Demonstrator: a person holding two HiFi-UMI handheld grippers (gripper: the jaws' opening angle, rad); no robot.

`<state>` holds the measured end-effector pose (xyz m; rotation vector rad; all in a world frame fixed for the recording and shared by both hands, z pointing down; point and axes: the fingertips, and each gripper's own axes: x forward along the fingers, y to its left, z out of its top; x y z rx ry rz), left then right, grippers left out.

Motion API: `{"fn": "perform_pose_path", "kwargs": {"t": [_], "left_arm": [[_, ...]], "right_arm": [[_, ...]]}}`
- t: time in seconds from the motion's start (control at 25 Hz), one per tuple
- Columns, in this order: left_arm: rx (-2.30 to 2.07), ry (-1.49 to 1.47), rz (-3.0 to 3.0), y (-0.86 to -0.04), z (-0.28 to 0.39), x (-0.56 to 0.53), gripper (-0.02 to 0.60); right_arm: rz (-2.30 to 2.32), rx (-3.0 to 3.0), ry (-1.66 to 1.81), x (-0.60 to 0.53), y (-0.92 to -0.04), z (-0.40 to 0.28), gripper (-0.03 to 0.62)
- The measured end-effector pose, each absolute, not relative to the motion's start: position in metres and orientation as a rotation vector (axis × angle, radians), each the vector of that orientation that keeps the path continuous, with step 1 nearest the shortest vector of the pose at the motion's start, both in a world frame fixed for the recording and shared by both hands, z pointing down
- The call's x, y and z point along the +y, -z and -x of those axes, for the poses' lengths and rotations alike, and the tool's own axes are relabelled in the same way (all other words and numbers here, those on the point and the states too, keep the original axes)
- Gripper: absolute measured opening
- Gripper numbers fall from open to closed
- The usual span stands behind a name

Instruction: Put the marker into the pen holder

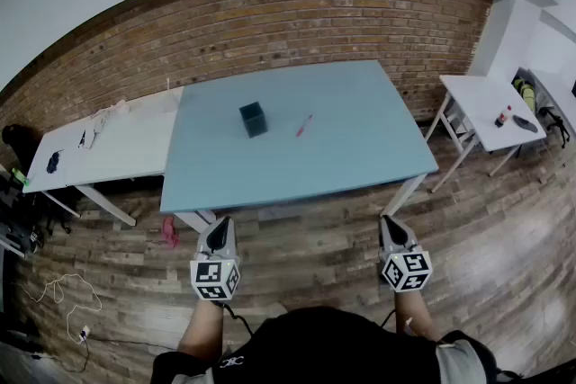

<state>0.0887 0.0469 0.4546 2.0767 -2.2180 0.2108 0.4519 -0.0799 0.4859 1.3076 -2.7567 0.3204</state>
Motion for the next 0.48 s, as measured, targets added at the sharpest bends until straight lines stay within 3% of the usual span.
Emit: {"fn": "perform_pose_path", "kwargs": {"t": [0.48], "left_arm": [[-2.24,-0.224,-2.071,-0.455,-0.06,0.038,0.008]], "right_arm": [[-1.23,-2.808,-0.289,-0.087,-0.48,-0.4,0.006]]}}
